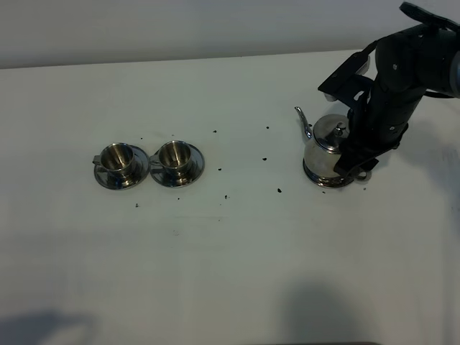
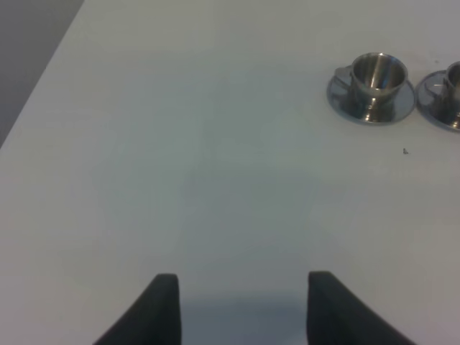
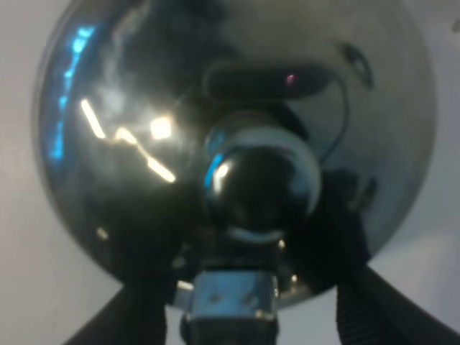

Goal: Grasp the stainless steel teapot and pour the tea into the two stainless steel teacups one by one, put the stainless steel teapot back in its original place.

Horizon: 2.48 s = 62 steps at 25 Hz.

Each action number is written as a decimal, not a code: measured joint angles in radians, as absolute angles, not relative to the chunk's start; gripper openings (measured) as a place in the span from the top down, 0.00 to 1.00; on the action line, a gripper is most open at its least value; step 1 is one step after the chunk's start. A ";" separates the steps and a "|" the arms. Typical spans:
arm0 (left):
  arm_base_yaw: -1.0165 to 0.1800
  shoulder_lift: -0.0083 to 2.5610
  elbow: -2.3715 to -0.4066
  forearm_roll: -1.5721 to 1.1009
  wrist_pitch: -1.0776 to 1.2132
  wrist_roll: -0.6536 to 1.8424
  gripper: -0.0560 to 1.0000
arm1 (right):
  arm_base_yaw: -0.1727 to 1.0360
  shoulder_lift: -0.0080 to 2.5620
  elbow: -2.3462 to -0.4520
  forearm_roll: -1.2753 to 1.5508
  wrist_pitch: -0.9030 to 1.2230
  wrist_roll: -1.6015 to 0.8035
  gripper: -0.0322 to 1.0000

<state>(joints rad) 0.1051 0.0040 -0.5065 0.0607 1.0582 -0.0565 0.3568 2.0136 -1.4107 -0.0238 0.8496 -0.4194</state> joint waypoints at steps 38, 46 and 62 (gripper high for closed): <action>0.105 0.004 -0.507 0.061 1.059 -0.059 0.53 | 0.357 2.035 -1.411 -0.023 0.815 -0.404 0.79; 0.105 0.004 -0.507 0.061 1.059 -0.059 0.54 | 0.357 2.025 -1.428 -0.017 0.858 -0.404 0.79; 0.105 0.004 -0.507 0.061 1.059 -0.059 0.54 | 0.481 2.022 -1.631 -0.018 0.919 -0.516 0.79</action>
